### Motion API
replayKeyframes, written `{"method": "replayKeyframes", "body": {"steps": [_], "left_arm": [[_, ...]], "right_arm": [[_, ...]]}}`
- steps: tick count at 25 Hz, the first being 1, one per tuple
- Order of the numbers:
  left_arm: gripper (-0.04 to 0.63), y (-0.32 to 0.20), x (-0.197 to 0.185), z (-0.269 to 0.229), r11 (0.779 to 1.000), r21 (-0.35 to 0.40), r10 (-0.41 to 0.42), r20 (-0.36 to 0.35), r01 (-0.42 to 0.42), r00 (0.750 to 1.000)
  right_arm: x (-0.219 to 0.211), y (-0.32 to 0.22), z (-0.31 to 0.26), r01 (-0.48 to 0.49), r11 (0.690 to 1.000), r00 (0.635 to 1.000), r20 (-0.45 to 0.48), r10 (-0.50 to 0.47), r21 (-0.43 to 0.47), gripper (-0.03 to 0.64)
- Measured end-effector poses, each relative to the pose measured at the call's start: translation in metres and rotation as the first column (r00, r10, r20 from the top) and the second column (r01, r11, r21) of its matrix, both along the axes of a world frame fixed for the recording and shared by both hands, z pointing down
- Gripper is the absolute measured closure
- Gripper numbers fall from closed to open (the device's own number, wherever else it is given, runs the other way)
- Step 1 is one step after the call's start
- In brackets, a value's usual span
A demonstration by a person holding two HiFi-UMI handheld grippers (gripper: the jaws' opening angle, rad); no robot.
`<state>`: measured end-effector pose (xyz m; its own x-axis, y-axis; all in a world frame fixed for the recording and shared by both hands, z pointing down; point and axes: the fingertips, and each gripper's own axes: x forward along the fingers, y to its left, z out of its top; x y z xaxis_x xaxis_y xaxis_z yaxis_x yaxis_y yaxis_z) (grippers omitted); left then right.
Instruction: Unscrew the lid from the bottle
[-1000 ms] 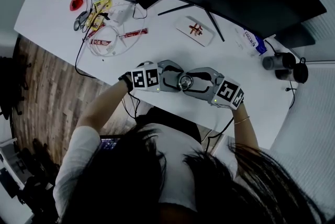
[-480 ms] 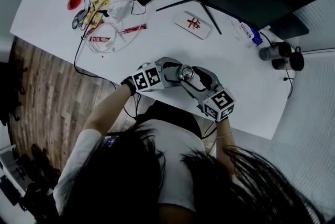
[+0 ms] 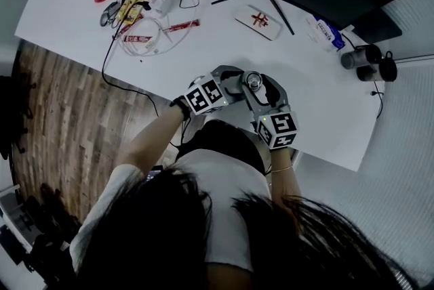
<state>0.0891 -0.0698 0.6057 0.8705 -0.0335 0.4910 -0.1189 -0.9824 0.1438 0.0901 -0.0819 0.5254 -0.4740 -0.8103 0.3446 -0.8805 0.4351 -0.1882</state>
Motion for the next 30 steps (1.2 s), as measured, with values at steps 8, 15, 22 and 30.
{"method": "replayKeyframes", "body": {"steps": [8, 15, 22, 30], "left_arm": [[0.245, 0.001, -0.002, 0.0, 0.997, -0.008, 0.081, 0.022, -0.081, 0.996], [0.244, 0.004, -0.002, -0.006, 0.969, -0.034, 0.245, 0.037, -0.244, 0.969], [0.244, 0.004, -0.004, -0.006, 0.91, -0.038, 0.415, 0.059, -0.414, 0.908], [0.245, 0.003, -0.004, -0.005, 0.889, -0.03, 0.457, 0.077, -0.457, 0.886]], "right_arm": [[-0.006, 0.004, -0.001, 0.263, 0.965, 0.965, -0.022, -0.263, -0.015, 0.382], [-0.011, 0.007, 0.001, 0.531, 0.847, 0.847, -0.026, -0.531, -0.032, 0.382], [-0.018, 0.009, 0.0, 0.752, 0.657, 0.656, -0.034, -0.754, -0.051, 0.382], [-0.018, 0.009, 0.001, 0.813, 0.575, 0.574, -0.034, -0.818, -0.09, 0.382]]}}
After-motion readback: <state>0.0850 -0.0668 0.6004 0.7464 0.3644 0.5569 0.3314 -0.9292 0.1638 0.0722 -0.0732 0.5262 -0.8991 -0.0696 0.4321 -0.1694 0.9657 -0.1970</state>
